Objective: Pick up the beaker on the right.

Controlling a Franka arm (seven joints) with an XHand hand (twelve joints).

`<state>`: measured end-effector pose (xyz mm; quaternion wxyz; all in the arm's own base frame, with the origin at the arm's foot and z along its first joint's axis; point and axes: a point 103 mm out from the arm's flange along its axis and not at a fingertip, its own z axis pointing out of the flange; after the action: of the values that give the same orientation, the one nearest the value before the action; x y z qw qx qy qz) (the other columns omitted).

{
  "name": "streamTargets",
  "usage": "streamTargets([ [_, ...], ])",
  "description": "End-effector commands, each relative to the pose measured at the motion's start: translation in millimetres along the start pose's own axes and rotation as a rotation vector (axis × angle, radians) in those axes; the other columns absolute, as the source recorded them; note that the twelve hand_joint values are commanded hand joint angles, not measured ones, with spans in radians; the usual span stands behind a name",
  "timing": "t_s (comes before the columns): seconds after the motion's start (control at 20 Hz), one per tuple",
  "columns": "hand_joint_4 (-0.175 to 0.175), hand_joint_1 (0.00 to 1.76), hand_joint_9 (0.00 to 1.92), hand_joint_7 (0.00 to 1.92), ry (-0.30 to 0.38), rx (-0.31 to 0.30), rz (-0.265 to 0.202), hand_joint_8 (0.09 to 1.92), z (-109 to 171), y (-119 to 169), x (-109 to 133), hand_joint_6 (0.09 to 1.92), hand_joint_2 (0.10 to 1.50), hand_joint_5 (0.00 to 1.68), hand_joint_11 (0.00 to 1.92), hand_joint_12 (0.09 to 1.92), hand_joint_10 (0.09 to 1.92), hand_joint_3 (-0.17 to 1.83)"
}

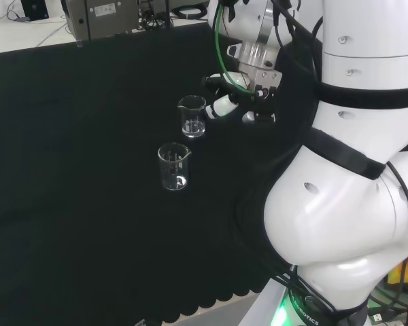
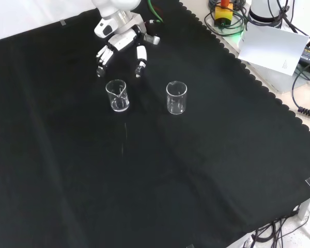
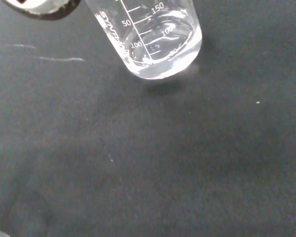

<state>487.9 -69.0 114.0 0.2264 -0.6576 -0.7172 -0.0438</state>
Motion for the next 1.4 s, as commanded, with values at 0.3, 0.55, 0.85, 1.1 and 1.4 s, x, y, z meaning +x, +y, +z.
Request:
streamTargets([
  [0.3,-0.019,0.77,0.37,0.22,0.136,-0.045,-0.051,0.66,21.3,14.9,-18.2,0.09,0.57,0.33,0.11,1.4,0.66,0.57],
  [0.55,-0.02,0.79,0.35,0.18,0.163,-0.05,-0.071,0.64,38.1,24.6,-19.3,0.09,0.55,0.33,0.12,1.4,0.65,0.58],
  [0.85,-0.02,0.8,0.38,0.22,0.198,-0.054,-0.102,0.66,49.3,35.4,-17.4,0.09,0.54,0.33,0.12,1.4,0.66,0.59],
  [1.1,-0.02,0.81,0.38,0.24,0.251,-0.077,-0.121,0.66,50.7,44.8,-16.1,0.09,0.52,0.33,0.12,1.4,0.65,0.59],
  [1.4,-0.021,0.77,0.41,0.25,0.302,-0.106,-0.151,0.67,53.7,52.1,-13.8,0.09,0.5,0.34,0.12,1.4,0.65,0.58],
])
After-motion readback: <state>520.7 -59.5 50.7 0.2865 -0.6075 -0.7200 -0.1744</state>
